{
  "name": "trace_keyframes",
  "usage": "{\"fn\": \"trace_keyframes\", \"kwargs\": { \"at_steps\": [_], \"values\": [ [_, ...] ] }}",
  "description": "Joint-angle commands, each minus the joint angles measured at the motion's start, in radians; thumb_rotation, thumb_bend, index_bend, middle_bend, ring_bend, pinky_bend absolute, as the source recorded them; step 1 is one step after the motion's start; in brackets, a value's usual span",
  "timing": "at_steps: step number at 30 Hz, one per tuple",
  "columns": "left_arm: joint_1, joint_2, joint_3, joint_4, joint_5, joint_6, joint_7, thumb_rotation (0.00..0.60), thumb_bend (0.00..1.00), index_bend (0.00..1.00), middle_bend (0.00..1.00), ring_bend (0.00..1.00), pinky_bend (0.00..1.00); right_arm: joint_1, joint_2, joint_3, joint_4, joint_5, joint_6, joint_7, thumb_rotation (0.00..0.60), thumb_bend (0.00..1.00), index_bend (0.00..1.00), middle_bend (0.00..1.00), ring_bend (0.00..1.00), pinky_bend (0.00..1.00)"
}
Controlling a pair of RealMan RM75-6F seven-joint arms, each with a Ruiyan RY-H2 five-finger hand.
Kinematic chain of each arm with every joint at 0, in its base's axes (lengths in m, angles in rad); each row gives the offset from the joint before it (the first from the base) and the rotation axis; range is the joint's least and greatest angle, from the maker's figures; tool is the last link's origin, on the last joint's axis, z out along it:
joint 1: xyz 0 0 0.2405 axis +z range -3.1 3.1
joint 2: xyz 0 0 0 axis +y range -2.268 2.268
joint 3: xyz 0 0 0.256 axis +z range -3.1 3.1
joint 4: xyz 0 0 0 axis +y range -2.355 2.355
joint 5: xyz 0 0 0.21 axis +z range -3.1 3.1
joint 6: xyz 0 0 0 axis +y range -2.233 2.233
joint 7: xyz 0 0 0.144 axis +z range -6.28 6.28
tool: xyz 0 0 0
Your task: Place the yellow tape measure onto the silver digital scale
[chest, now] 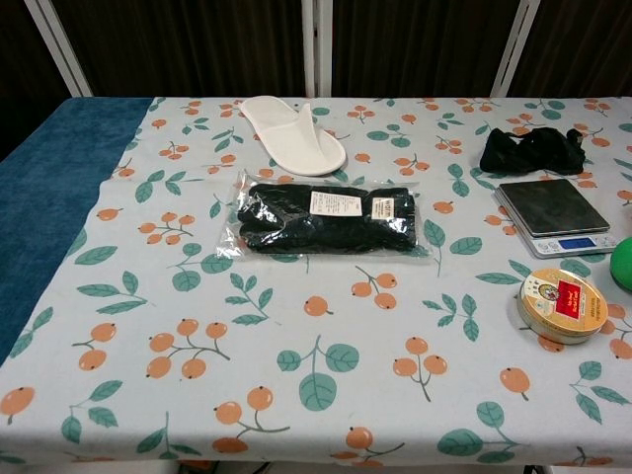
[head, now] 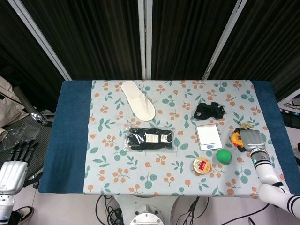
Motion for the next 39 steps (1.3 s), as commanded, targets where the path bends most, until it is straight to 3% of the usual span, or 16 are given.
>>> {"fn": "trace_keyframes", "kwargs": {
  "at_steps": [1, 6, 20, 27, 39],
  "values": [
    [0.001, -0.001, 0.001, 0.002, 0.000, -0.001, -0.003, 0.600, 0.17, 0.04, 0.00, 0.00, 0.00, -0.008, 0.014, 0.002, -0.007, -0.019, 0.010, 0.025, 0.600, 0.30, 0.55, 0.46, 0.40, 0.47],
    [0.002, -0.005, 0.003, 0.007, 0.002, 0.000, -0.007, 0.600, 0.17, 0.04, 0.00, 0.00, 0.00, -0.016, 0.041, 0.010, -0.029, -0.040, 0.029, 0.059, 0.600, 0.32, 0.62, 0.52, 0.45, 0.51],
    [0.000, -0.003, 0.001, 0.006, 0.006, 0.001, -0.008, 0.600, 0.17, 0.04, 0.00, 0.00, 0.00, -0.013, 0.110, 0.043, -0.177, -0.161, 0.126, 0.107, 0.600, 0.33, 0.65, 0.54, 0.47, 0.53],
    [0.004, -0.004, 0.003, 0.013, 0.004, 0.004, -0.017, 0.600, 0.17, 0.04, 0.00, 0.00, 0.00, 0.023, 0.069, 0.051, -0.203, -0.179, 0.140, 0.054, 0.600, 0.33, 0.65, 0.54, 0.47, 0.53],
    [0.013, -0.007, 0.004, 0.029, 0.000, 0.011, -0.036, 0.600, 0.17, 0.04, 0.00, 0.00, 0.00, 0.085, -0.012, 0.034, -0.194, -0.102, 0.109, -0.077, 0.600, 0.31, 0.64, 0.53, 0.47, 0.53]
  ]
}}
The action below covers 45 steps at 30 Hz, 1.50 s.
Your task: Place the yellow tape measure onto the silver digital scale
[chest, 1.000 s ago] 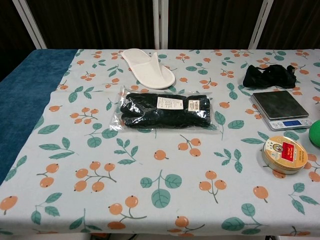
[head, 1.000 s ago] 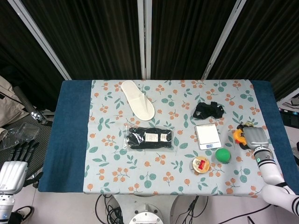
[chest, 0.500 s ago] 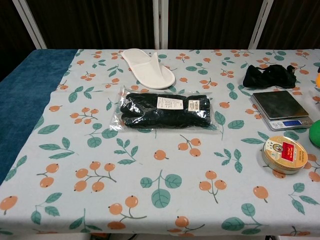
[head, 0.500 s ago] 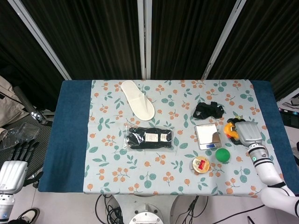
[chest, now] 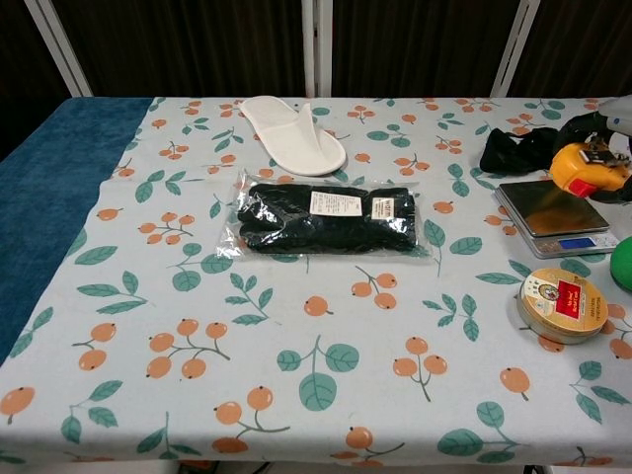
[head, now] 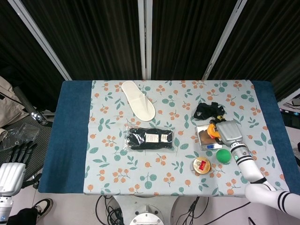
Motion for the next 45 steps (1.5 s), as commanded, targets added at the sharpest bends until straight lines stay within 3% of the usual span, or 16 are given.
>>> {"fn": "trace_keyframes", "kwargs": {
  "at_steps": [1, 4, 8, 14, 19, 26, 30, 34, 38, 42, 45],
  "values": [
    [0.001, -0.001, 0.000, 0.003, 0.000, 0.000, -0.004, 0.600, 0.17, 0.04, 0.00, 0.00, 0.00, 0.008, -0.011, -0.008, 0.002, 0.015, -0.004, -0.017, 0.600, 0.30, 0.63, 0.53, 0.47, 0.53],
    [0.001, -0.002, 0.000, 0.007, 0.000, 0.000, -0.008, 0.600, 0.17, 0.04, 0.00, 0.00, 0.00, 0.012, -0.016, -0.015, 0.000, 0.025, -0.007, -0.026, 0.600, 0.29, 0.57, 0.49, 0.44, 0.51],
    [0.002, -0.004, 0.001, 0.012, 0.001, 0.001, -0.014, 0.600, 0.17, 0.04, 0.00, 0.00, 0.00, 0.012, -0.024, -0.016, 0.003, 0.020, 0.000, -0.016, 0.600, 0.24, 0.38, 0.33, 0.29, 0.41],
    [0.006, -0.005, 0.002, 0.018, -0.001, 0.003, -0.020, 0.600, 0.17, 0.04, 0.00, 0.00, 0.00, 0.016, -0.035, -0.022, 0.012, 0.010, 0.008, -0.013, 0.600, 0.21, 0.19, 0.16, 0.10, 0.25],
    [0.009, -0.006, 0.002, 0.020, -0.002, 0.005, -0.023, 0.600, 0.17, 0.04, 0.00, 0.00, 0.00, 0.016, -0.049, -0.028, 0.018, 0.007, 0.013, -0.012, 0.600, 0.12, 0.08, 0.05, 0.00, 0.17],
    [0.009, -0.003, 0.000, 0.017, 0.002, 0.010, -0.020, 0.600, 0.17, 0.04, 0.00, 0.00, 0.00, -0.016, -0.022, -0.025, -0.016, -0.052, 0.075, 0.046, 0.600, 0.09, 0.04, 0.01, 0.00, 0.13],
    [0.012, 0.002, -0.002, 0.011, 0.005, 0.021, -0.016, 0.600, 0.17, 0.04, 0.00, 0.00, 0.00, -0.084, 0.044, -0.039, -0.086, -0.142, 0.187, 0.118, 0.600, 0.05, 0.02, 0.00, 0.00, 0.12],
    [0.018, 0.006, -0.005, 0.007, 0.006, 0.035, -0.016, 0.600, 0.17, 0.04, 0.00, 0.00, 0.00, -0.213, 0.123, -0.073, -0.139, -0.281, 0.399, 0.235, 0.600, 0.03, 0.00, 0.00, 0.00, 0.06],
    [0.021, 0.009, -0.007, 0.001, 0.009, 0.045, -0.012, 0.600, 0.17, 0.04, 0.00, 0.00, 0.00, -0.337, 0.158, -0.115, -0.102, -0.382, 0.571, 0.374, 0.600, 0.03, 0.00, 0.00, 0.00, 0.00],
    [0.026, 0.018, -0.007, -0.011, 0.010, 0.053, -0.005, 0.600, 0.17, 0.04, 0.00, 0.00, 0.00, -0.453, 0.158, -0.150, -0.055, -0.422, 0.709, 0.403, 0.600, 0.03, 0.00, 0.00, 0.00, 0.00],
    [0.026, 0.021, -0.010, -0.011, 0.004, 0.051, -0.010, 0.600, 0.17, 0.04, 0.00, 0.00, 0.00, -0.503, 0.149, -0.163, -0.030, -0.431, 0.753, 0.414, 0.600, 0.03, 0.00, 0.00, 0.00, 0.00]
  ]
}}
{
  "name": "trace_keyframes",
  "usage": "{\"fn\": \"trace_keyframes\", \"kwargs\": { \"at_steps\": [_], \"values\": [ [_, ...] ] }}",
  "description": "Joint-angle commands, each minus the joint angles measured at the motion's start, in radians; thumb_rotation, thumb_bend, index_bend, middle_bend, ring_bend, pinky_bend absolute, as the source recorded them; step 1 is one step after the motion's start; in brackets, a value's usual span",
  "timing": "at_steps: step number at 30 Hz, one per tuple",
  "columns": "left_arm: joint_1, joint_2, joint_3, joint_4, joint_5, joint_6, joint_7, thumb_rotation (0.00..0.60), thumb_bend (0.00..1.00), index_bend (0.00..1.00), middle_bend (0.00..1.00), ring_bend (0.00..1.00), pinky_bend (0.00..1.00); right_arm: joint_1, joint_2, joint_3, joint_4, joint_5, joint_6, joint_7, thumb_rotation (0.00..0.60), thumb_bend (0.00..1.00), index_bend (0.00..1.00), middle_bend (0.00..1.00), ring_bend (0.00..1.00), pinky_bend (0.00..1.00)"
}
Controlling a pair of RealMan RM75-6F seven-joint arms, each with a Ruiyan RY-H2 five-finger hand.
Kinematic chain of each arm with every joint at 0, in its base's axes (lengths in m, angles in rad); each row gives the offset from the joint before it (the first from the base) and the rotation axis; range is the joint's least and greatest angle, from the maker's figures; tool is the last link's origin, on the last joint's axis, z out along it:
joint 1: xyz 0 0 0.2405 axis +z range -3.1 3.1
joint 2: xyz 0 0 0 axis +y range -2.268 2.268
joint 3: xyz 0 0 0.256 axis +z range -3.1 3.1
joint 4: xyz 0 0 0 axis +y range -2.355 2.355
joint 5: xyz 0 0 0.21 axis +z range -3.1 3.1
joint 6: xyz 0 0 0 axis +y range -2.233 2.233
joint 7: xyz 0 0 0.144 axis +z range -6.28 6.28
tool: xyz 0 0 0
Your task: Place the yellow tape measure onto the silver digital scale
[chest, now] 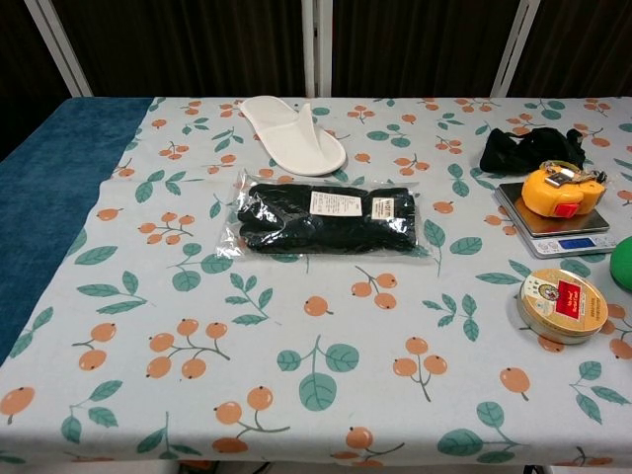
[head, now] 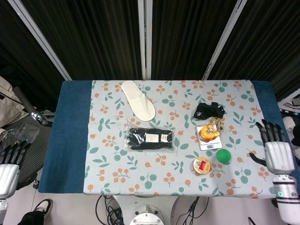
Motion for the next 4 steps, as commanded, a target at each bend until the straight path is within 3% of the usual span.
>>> {"fn": "trace_keyframes", "kwargs": {
  "at_steps": [1, 4],
  "values": [
    [-0.002, 0.002, -0.003, 0.002, -0.004, -0.005, -0.006, 0.600, 0.17, 0.04, 0.00, 0.00, 0.00, -0.089, 0.002, -0.034, 0.048, -0.040, 0.076, 0.032, 0.600, 0.03, 0.00, 0.00, 0.00, 0.00],
    [-0.007, 0.002, -0.004, 0.008, 0.000, -0.010, -0.010, 0.600, 0.17, 0.04, 0.00, 0.00, 0.00, -0.109, -0.008, -0.025, 0.060, -0.036, 0.080, 0.055, 0.600, 0.04, 0.00, 0.00, 0.00, 0.00]
  ]
}}
